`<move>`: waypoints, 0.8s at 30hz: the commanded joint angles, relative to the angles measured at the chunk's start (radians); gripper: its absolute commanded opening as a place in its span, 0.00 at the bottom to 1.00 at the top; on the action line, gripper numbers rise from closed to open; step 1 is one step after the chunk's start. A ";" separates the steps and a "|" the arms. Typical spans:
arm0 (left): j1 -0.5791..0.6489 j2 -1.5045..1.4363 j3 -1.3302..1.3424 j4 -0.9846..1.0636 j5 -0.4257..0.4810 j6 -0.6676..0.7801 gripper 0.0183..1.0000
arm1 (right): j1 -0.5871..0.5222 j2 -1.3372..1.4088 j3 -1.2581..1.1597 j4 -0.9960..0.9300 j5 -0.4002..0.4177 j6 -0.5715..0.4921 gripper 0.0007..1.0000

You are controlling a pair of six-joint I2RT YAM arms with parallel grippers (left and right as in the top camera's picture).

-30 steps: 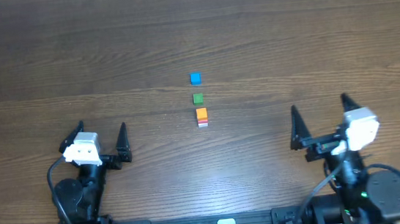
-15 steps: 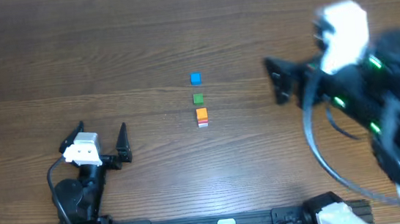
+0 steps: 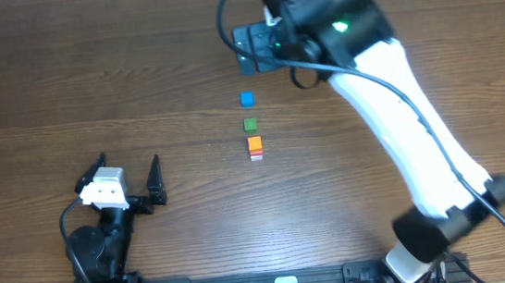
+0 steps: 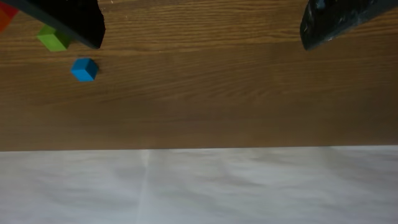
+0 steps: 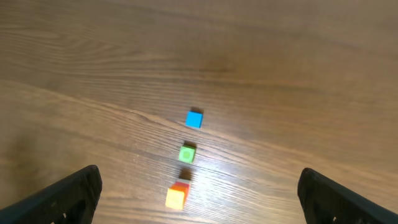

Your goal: Stack Cubes

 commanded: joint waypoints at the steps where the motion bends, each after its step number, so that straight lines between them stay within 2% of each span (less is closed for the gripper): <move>1: -0.004 -0.007 -0.005 -0.001 0.010 0.015 1.00 | 0.029 0.109 0.024 0.008 0.023 0.170 0.99; 6: -0.004 -0.007 -0.005 -0.001 0.010 0.015 1.00 | 0.057 0.233 0.024 0.017 0.015 0.243 0.99; 10: -0.004 -0.007 -0.005 -0.001 0.009 0.015 1.00 | 0.070 0.317 0.024 -0.042 -0.069 0.275 0.99; 15: -0.004 -0.007 -0.005 -0.001 0.009 0.014 1.00 | 0.083 0.382 0.000 -0.071 -0.075 0.310 0.99; 24: -0.004 -0.007 -0.005 -0.001 0.009 0.015 1.00 | 0.086 0.384 -0.224 0.105 -0.116 0.336 0.99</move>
